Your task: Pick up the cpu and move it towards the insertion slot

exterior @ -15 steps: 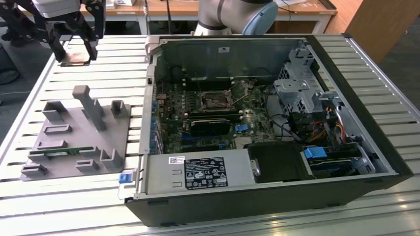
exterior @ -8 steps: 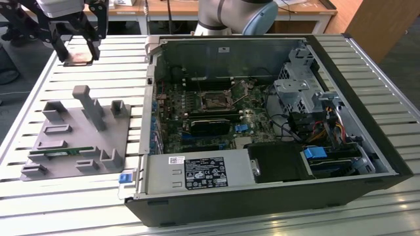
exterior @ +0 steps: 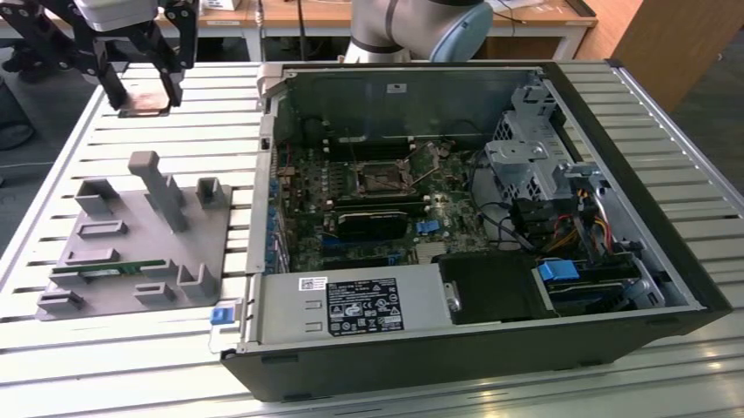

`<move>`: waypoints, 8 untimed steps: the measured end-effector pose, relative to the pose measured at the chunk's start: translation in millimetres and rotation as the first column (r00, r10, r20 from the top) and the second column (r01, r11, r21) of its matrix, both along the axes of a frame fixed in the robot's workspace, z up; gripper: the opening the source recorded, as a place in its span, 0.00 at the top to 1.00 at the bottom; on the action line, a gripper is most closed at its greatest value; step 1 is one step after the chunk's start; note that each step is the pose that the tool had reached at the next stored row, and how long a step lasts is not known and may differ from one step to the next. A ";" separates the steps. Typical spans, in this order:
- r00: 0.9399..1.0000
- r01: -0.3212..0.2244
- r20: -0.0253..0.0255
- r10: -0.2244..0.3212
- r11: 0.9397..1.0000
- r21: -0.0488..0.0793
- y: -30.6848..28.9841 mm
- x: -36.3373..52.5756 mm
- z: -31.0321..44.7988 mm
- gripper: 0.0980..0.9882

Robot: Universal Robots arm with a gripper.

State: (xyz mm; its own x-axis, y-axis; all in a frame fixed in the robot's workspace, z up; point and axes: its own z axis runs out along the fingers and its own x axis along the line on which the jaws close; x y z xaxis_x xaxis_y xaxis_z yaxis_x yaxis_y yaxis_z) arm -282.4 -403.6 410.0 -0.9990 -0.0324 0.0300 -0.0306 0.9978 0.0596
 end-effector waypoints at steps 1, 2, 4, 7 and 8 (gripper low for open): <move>1.000 0.000 0.000 0.000 1.000 0.000 0.0 0.6 0.0 0.50; 1.000 0.000 0.000 0.000 1.000 0.000 0.0 1.3 0.0 0.50; 1.000 0.000 0.000 0.000 1.000 0.000 0.0 2.6 0.0 0.50; 1.000 0.000 0.000 0.000 1.000 0.000 0.0 4.6 0.0 0.50; 1.000 0.000 0.000 0.000 1.000 0.000 0.0 5.2 0.0 0.50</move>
